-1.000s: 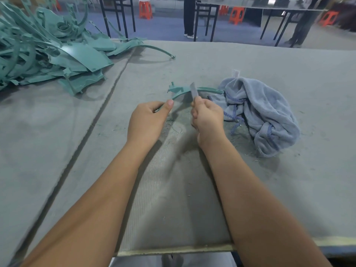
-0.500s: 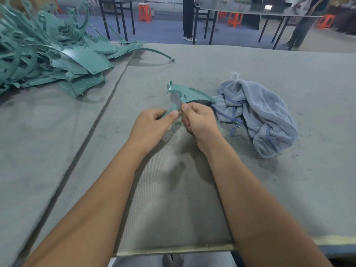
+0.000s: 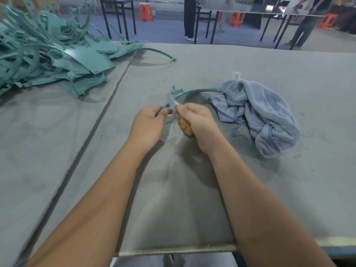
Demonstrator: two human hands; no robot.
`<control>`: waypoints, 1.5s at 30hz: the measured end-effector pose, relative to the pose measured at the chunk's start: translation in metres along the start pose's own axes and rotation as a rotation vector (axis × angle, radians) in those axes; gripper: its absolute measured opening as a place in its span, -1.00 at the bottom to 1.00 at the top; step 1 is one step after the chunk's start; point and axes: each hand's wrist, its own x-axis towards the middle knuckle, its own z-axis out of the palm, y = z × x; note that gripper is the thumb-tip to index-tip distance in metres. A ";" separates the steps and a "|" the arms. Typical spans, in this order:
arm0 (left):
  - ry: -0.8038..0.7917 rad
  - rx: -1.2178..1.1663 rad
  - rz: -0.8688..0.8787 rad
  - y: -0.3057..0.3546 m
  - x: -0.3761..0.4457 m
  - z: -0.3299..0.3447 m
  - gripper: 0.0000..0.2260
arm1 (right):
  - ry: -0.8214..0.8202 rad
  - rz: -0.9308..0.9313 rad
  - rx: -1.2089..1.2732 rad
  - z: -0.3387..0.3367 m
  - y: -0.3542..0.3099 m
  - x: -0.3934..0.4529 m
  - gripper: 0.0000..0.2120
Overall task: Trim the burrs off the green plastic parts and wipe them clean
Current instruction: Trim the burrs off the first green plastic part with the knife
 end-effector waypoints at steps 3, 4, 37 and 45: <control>-0.008 -0.002 0.002 0.001 0.000 -0.002 -0.72 | -0.018 -0.060 -0.124 0.007 0.004 0.000 -0.71; -0.016 -0.013 0.003 0.001 0.000 -0.003 -0.73 | 0.011 -0.063 -0.122 0.008 0.004 0.001 -0.71; -0.055 -0.035 -0.065 0.002 0.000 -0.003 -0.70 | 0.188 -0.084 -0.081 0.010 0.005 -0.001 -0.70; -0.043 -0.035 -0.054 0.001 -0.001 -0.002 -0.70 | 0.204 -0.107 -0.057 0.009 0.006 -0.001 -0.68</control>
